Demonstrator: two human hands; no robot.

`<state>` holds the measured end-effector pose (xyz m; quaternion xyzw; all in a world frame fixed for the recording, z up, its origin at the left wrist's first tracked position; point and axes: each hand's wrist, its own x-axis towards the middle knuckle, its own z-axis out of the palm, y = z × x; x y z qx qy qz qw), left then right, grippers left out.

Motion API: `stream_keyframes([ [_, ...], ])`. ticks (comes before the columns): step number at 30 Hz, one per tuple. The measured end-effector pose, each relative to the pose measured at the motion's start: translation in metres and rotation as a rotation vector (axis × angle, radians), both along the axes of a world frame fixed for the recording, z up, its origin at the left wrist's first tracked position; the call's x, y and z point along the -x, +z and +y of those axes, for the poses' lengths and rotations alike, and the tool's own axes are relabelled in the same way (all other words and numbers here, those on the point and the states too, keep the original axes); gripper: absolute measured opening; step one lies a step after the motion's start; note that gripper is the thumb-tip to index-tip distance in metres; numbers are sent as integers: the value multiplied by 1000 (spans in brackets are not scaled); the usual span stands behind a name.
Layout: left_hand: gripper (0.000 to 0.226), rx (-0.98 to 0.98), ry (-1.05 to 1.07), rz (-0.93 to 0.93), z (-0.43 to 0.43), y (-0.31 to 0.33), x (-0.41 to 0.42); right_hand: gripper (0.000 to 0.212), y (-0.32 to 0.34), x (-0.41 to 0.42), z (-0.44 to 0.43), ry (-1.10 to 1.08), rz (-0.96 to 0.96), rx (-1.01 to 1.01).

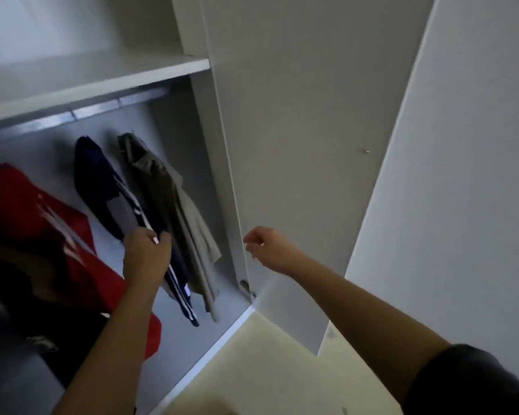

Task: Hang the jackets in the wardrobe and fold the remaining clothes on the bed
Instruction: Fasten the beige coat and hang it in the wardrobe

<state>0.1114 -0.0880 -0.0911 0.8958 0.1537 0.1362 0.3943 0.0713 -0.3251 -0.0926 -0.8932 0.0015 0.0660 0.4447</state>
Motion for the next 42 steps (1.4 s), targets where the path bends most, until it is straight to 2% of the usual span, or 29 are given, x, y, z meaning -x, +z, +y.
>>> stream_keyframes([
  [3,38,51,104,68,61,10,-60,35,3,-86,59,87,10,161],
  [4,44,61,98,99,79,13,-80,41,4,-113,80,110,19,189],
  [7,79,119,21,254,115,19,-148,54,11,-187,134,123,4,227],
  [8,81,126,12,318,121,21,-169,55,13,-208,148,103,-17,245],
  [14,60,121,-48,537,119,12,-249,63,5,-303,184,52,-62,439],
  [19,48,342,8,576,113,6,-267,47,-11,-338,195,59,-128,479],
  [26,45,437,119,596,122,9,-256,41,-17,-346,185,-2,-145,373],
  [31,49,402,81,582,124,17,-245,38,-7,-338,181,63,-79,356],
  [33,54,365,63,576,123,18,-236,44,-2,-323,177,70,-45,363],
  [36,52,235,41,465,115,10,-206,52,1,-279,159,83,-51,314],
  [39,63,74,-18,339,89,-7,-153,53,-1,-210,126,74,-52,198],
  [42,48,45,-157,324,33,-16,-95,51,-7,-128,79,-32,-45,119],
])
